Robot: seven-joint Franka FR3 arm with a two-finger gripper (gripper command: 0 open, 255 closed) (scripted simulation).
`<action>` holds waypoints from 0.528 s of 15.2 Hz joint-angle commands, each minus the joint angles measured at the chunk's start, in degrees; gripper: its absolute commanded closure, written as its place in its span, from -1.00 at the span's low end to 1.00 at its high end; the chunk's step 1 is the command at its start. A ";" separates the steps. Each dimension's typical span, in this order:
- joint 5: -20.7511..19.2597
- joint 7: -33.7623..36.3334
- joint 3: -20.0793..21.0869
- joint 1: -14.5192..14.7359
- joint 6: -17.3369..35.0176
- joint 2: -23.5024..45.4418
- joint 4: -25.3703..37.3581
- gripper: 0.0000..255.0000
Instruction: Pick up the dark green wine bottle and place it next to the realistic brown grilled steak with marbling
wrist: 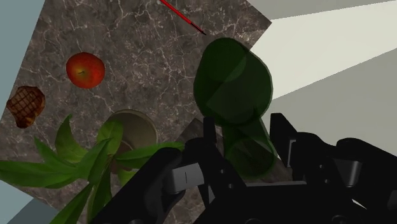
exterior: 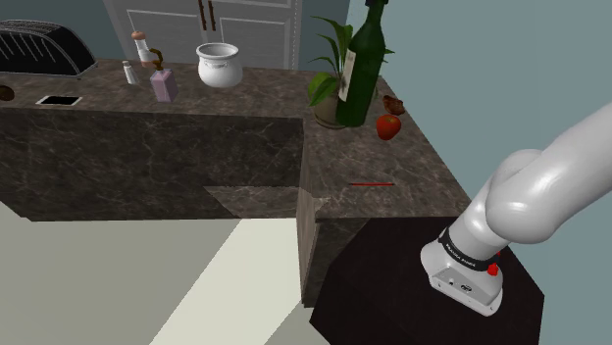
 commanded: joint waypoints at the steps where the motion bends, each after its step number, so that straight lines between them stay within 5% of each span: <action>1: -0.06 -0.18 -0.02 -0.03 -2.10 1.08 3.19 1.00; 8: -0.28 -0.53 0.11 -0.03 -9.09 5.97 15.08 1.00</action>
